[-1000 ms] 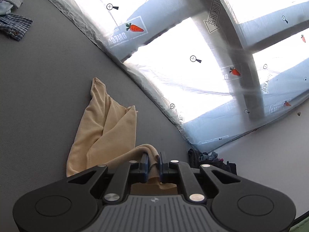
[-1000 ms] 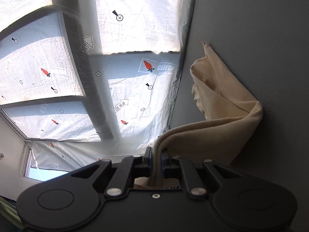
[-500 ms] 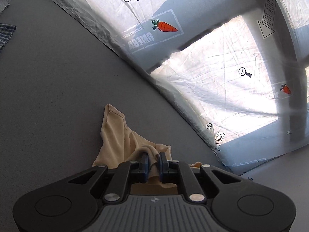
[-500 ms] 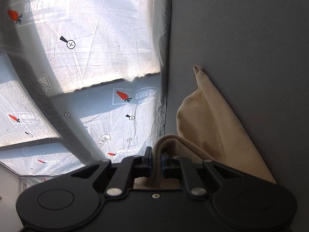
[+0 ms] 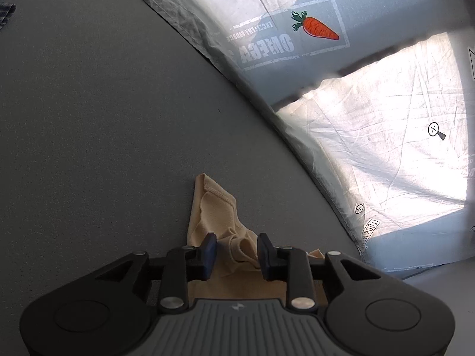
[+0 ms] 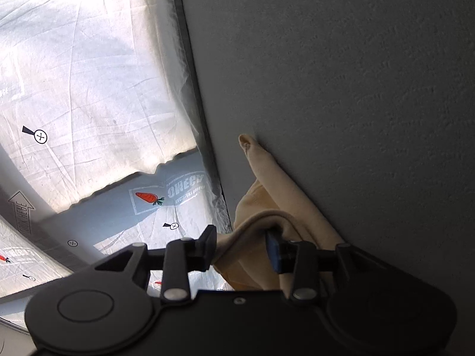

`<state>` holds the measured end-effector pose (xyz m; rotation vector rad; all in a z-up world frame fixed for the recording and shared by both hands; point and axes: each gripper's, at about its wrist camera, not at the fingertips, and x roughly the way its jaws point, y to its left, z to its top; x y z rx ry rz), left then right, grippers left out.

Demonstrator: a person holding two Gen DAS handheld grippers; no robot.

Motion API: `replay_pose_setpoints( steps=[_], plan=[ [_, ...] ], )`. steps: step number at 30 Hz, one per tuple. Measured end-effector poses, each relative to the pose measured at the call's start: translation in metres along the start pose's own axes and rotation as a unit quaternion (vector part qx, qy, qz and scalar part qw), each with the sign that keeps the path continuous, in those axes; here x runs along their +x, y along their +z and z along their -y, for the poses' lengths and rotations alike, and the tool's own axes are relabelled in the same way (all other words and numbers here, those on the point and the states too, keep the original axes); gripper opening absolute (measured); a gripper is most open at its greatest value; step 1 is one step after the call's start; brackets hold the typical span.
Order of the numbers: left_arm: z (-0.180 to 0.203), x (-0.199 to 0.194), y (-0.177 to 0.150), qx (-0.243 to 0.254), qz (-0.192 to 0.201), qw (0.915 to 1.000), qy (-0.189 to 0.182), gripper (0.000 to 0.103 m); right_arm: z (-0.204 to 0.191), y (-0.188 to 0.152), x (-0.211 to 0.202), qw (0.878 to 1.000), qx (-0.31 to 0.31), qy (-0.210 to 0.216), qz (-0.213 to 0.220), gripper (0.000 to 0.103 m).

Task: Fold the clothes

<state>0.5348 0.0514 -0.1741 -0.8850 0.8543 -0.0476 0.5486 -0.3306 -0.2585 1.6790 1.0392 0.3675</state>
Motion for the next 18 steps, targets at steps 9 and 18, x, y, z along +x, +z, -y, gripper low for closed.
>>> replay_pose_setpoints(
  steps=[9,18],
  plan=[
    [0.036,-0.017,-0.004,0.136,0.016,0.9897,0.043,0.069,-0.059,-0.014,-0.014,0.988,-0.150,-0.007,0.020,0.059],
    [0.054,0.014,-0.048,0.257,-0.023,0.9556,0.142,0.083,-0.100,-0.075,0.023,0.826,-0.494,-0.273,0.003,0.085]
  ],
)
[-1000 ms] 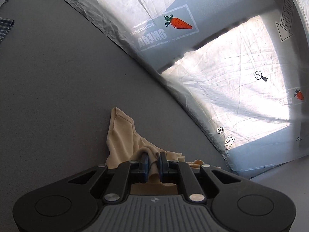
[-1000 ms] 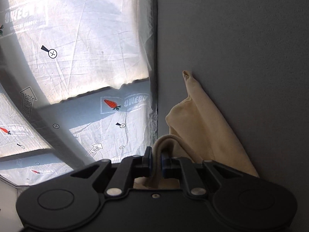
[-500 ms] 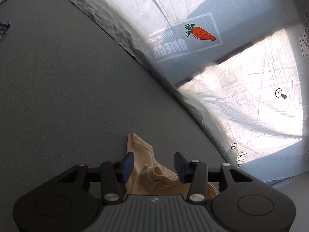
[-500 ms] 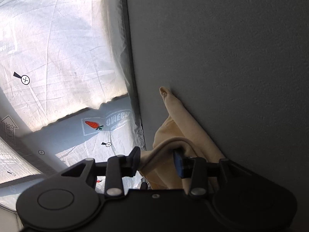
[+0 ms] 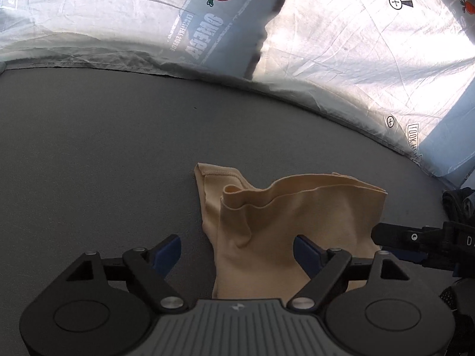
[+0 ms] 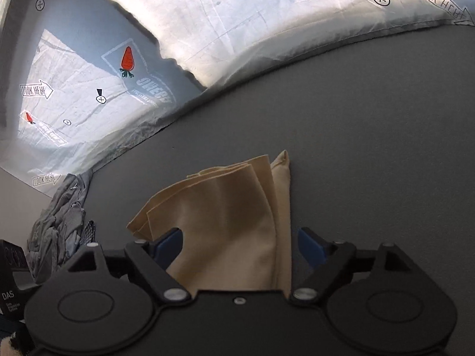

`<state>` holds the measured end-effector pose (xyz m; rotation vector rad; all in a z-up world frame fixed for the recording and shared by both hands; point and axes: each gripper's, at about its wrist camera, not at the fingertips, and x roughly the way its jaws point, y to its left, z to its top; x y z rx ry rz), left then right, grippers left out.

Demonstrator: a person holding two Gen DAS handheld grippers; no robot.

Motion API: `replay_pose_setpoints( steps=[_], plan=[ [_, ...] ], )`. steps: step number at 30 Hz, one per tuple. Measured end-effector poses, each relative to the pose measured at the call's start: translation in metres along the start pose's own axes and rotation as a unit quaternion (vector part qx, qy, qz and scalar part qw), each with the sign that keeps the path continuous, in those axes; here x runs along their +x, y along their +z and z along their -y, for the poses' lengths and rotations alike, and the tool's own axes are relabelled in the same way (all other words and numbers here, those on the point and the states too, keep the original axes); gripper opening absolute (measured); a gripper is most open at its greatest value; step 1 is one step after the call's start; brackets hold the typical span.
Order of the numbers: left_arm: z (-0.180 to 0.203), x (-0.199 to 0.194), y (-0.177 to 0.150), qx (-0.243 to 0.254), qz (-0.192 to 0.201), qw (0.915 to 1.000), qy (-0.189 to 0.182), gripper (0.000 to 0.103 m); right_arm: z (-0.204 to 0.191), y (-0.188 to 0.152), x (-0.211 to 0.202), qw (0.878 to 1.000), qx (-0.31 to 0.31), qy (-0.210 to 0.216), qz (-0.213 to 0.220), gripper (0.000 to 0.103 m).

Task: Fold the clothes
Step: 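Grasp the folded bundle with both grippers and lift it off the table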

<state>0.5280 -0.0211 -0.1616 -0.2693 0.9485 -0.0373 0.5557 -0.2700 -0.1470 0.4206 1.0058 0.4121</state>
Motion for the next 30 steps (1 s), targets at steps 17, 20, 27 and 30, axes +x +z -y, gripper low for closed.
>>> replay_pose_setpoints(
  steps=[17,20,27,30],
  plan=[
    [-0.005,0.029,0.013,0.014,0.009,0.9984,-0.053,0.052,-0.012,0.024,0.047,0.997,-0.065,-0.041,-0.003,0.069],
    [-0.004,0.033,0.016,0.003,0.005,0.9975,-0.070,0.038,-0.020,0.026,0.052,0.997,-0.065,-0.031,-0.006,0.044],
    [0.013,-0.003,0.014,-0.029,0.018,0.9941,-0.103,0.019,-0.026,0.017,0.016,0.999,-0.020,0.003,0.027,0.024],
    [0.034,-0.045,0.007,-0.002,0.046,0.9930,-0.109,0.019,-0.037,0.007,-0.019,0.998,-0.029,0.009,0.055,0.023]
  ],
)
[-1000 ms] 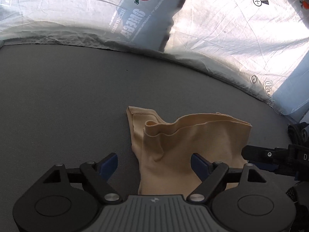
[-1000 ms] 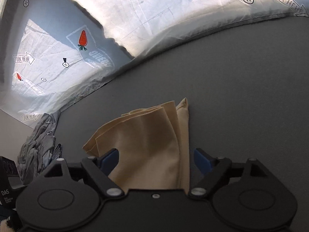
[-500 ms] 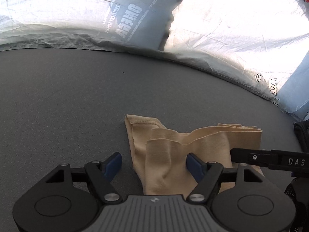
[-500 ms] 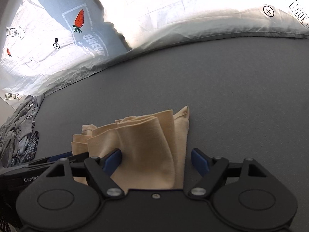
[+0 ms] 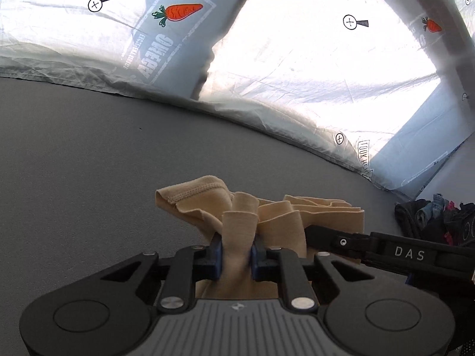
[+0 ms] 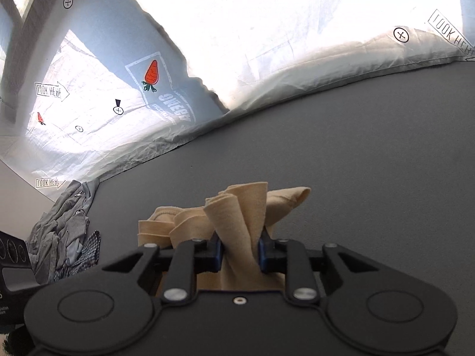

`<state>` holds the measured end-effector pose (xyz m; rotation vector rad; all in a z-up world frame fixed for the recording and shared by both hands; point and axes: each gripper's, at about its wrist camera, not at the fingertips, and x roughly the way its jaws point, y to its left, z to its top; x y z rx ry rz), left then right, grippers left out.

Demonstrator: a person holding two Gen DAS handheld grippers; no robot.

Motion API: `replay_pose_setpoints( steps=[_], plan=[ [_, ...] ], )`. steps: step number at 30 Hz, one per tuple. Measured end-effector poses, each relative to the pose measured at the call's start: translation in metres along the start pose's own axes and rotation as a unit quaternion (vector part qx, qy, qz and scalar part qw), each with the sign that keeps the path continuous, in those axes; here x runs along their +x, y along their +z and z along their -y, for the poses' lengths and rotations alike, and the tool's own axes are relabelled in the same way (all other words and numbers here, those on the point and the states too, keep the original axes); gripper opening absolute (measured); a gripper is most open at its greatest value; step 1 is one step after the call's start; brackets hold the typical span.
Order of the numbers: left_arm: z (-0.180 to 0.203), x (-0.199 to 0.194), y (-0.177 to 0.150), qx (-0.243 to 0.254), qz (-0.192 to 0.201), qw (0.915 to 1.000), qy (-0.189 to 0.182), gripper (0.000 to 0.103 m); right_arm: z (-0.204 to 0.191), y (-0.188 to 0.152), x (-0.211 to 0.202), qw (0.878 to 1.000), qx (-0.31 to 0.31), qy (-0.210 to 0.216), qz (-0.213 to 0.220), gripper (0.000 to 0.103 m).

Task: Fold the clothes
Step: 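Grasp the folded bundle with both grippers and lift it off the table, then carry the bundle with both grippers to the dark clothes pile on the shelf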

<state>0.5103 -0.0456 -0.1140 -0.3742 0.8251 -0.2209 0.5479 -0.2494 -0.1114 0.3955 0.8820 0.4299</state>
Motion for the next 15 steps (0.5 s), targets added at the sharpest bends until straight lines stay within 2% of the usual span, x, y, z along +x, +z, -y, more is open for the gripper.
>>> replay_pose_setpoints(
  steps=[5,10,15],
  plan=[
    [0.044,-0.069,-0.024,0.028,0.048,0.9984,-0.004,0.019,-0.015,-0.026,-0.076,0.998,-0.029,0.004,0.053,0.023],
    [0.088,-0.139,-0.068,0.051,0.094,0.9941,0.017,0.018,-0.022,-0.058,-0.136,0.995,-0.051,0.022,0.085,0.023],
    [0.099,-0.182,-0.099,0.073,0.107,0.9915,0.018,0.018,-0.039,-0.088,-0.177,0.993,-0.062,0.019,0.103,0.023]
  ],
)
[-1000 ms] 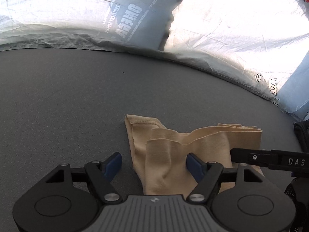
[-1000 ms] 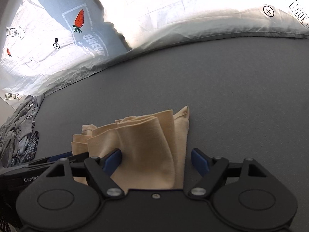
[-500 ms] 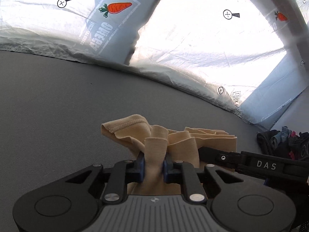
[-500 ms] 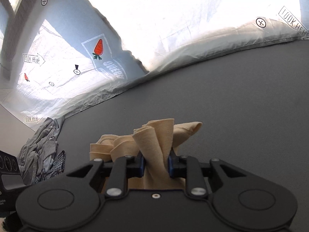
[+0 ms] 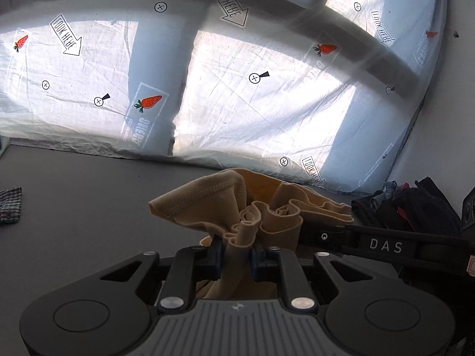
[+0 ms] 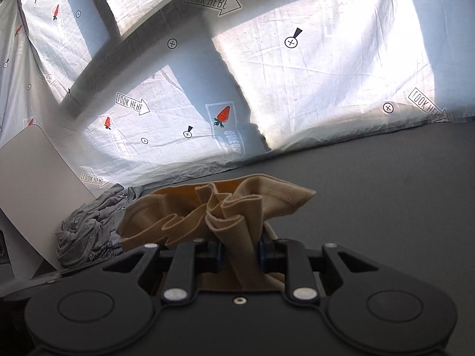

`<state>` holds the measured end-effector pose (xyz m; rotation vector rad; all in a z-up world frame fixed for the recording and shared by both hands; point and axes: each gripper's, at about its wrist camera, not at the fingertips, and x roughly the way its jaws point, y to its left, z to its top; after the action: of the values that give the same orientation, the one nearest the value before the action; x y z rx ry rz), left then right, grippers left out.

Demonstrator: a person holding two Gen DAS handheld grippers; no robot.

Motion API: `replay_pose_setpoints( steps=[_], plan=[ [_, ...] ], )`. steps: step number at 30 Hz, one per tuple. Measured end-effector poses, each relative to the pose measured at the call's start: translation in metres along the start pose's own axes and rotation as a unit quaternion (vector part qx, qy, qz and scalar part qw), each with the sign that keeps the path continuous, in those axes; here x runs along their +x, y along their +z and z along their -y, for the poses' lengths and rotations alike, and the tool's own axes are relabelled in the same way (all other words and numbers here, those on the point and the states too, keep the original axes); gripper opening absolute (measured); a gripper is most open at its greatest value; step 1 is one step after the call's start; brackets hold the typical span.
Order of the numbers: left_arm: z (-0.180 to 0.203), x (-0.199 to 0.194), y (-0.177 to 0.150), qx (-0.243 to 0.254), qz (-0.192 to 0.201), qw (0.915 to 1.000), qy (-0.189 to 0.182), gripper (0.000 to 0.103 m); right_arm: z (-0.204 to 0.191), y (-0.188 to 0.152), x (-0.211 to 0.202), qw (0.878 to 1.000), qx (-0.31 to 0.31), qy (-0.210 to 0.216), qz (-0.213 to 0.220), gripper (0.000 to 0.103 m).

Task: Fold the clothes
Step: 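Carry the bundle with both grippers to the dark clothes pile on the shelf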

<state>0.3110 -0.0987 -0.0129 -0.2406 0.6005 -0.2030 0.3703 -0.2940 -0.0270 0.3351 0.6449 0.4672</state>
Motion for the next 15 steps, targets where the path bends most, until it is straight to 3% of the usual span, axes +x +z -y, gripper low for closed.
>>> replay_pose_setpoints(
  steps=[7,15],
  plan=[
    [0.007,-0.034,-0.012,0.002,-0.009,0.9977,-0.067,0.018,-0.024,-0.026,-0.065,0.998,0.033,-0.051,0.027,0.022],
    [0.047,-0.053,-0.027,-0.005,-0.018,0.9829,-0.183,0.018,-0.032,-0.046,-0.146,0.985,0.081,-0.147,0.052,0.022]
  ],
)
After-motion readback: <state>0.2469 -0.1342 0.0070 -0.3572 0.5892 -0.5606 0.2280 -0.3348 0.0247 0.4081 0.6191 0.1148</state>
